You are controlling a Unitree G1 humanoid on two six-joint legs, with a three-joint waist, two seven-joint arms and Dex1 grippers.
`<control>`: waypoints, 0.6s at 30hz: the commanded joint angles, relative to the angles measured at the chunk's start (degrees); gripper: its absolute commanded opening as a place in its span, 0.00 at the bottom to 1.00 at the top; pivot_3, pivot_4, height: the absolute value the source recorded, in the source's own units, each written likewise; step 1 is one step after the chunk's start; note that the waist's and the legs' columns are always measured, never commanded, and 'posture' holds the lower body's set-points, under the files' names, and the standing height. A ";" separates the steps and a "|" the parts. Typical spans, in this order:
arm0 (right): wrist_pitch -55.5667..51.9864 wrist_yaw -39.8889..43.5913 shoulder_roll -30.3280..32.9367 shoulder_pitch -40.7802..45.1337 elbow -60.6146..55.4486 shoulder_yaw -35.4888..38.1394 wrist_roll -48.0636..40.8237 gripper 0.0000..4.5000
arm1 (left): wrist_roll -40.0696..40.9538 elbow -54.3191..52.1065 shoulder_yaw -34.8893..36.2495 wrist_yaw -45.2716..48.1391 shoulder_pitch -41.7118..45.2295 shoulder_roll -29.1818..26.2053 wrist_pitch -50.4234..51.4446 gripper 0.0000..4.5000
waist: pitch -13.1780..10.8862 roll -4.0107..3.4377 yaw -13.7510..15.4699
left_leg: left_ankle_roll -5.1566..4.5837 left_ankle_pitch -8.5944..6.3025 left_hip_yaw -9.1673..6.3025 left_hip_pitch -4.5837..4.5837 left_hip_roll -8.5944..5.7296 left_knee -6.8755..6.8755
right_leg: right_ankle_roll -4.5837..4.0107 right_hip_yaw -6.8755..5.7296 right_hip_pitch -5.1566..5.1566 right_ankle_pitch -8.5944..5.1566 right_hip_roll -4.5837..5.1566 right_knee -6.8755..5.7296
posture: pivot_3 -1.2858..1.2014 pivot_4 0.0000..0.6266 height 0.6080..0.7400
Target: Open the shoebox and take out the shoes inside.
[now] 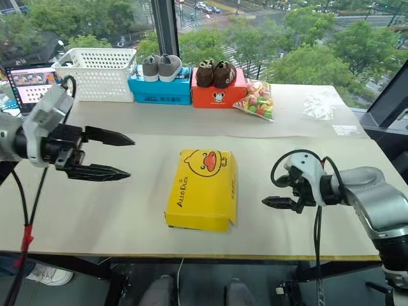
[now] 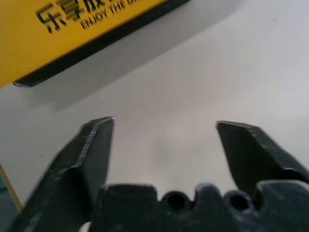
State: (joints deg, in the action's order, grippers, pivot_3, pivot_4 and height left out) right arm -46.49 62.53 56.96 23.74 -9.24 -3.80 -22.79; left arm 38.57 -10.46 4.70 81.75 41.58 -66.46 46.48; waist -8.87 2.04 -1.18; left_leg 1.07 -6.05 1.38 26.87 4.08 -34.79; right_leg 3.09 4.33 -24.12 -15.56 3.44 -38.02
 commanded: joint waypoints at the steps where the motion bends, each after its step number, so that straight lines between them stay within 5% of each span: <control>1: 2.13 1.64 -2.59 2.50 0.27 -2.15 -0.17 0.60 | -0.10 -0.74 1.09 0.60 0.95 -1.89 -0.71 1.00 | 0.00 0.00 0.02 | 0.00 0.00 0.00 0.00 0.00 0.00 | -0.02 -0.01 -0.01 -0.02 -0.01 -0.03 | 0.52 0.24 1.00; 8: 7.76 2.22 -13.31 9.26 7.25 -12.01 5.09 0.06 | 0.00 -2.80 0.99 0.15 1.17 -2.79 -0.39 1.00 | -0.02 0.02 0.14 | 0.00 0.00 -0.01 0.02 0.02 -0.06 | 0.02 -0.01 -0.01 -0.03 -0.03 -0.04 | 0.52 0.24 1.00; 18: -1.27 3.58 -23.33 19.63 0.16 -3.20 -11.07 0.03 | 1.67 2.18 8.41 -5.89 1.20 -2.12 1.26 1.00 | -0.08 0.01 0.09 | 0.00 0.00 -0.04 0.12 0.03 -0.05 | -0.10 -0.08 -0.03 0.02 -0.04 -0.08 | 0.52 0.24 1.00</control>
State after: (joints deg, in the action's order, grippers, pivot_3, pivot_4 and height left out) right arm -45.85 66.12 34.79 39.55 -6.41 -11.33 -28.86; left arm 39.91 -8.31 9.45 76.59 43.24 -66.42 47.69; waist -8.95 2.05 -1.09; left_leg 1.07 -6.05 1.34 26.98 4.12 -34.83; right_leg 2.99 4.25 -24.16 -15.54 3.40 -38.11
